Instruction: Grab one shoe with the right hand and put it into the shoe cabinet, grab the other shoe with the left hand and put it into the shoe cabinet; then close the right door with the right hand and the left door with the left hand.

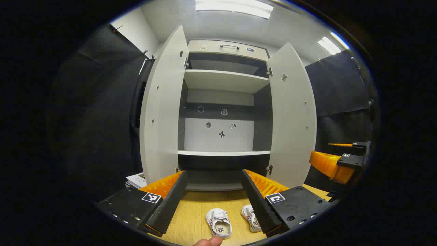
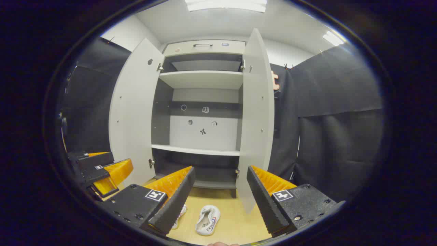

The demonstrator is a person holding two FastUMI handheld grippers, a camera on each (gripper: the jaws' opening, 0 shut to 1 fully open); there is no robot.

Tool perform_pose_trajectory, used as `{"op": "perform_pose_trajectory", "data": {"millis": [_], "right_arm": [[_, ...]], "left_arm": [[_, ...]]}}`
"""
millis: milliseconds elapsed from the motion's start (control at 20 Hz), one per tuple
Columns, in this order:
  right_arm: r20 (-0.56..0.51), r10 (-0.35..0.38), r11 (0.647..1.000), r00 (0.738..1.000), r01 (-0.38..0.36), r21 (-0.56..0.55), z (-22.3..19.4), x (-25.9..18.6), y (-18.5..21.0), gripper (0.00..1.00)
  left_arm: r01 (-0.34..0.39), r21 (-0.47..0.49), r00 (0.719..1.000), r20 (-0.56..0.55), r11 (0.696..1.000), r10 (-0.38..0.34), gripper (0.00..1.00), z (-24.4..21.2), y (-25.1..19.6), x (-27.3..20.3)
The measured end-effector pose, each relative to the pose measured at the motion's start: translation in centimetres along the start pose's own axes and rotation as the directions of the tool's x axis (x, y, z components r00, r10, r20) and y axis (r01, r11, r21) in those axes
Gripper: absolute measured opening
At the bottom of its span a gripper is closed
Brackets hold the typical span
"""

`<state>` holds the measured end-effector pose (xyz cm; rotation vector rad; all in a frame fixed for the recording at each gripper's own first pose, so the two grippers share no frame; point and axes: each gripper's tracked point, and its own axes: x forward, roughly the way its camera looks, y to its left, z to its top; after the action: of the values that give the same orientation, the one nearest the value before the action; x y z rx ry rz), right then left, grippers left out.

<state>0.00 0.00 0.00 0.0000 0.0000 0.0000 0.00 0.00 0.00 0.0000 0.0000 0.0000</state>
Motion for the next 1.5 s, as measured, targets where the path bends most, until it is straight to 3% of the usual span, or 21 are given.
{"op": "perform_pose_trajectory", "data": {"millis": [250,400,600,1100,1300,1500], "right_arm": [[0.0,0.014,1.0,1.0,-0.014,0.001,-0.3,-0.2,-0.1,0.99],[0.008,-0.029,0.999,1.0,0.029,-0.013,-0.3,-0.3,-1.1,0.99],[0.035,-0.034,0.999,0.999,0.035,-0.025,0.5,-0.8,-1.0,0.99],[0.025,-0.019,1.0,1.0,0.019,-0.024,0.4,-0.1,0.5,0.98],[-0.048,0.0,0.999,0.999,-0.002,-0.036,-3.3,1.2,1.8,0.98],[-0.209,0.052,0.996,0.977,-0.066,-0.058,-11.1,3.6,4.2,0.98]], "left_arm": [[0.01,-0.007,1.0,-0.016,1.0,-0.01,0.95,-0.6,-0.5,0.1],[0.02,-0.018,1.0,-0.012,1.0,-0.02,0.95,-0.4,-0.3,0.2],[0.008,-0.015,1.0,0.0,1.0,-0.008,0.95,-0.1,0.3,0.5],[0.009,0.017,0.999,0.041,1.0,-0.009,0.95,1.2,1.0,0.2],[0.011,0.014,0.999,0.04,1.0,-0.012,0.95,1.2,1.3,0.0],[0.0,0.021,0.999,0.038,1.0,-0.001,0.95,0.9,2.2,-0.2]]}}
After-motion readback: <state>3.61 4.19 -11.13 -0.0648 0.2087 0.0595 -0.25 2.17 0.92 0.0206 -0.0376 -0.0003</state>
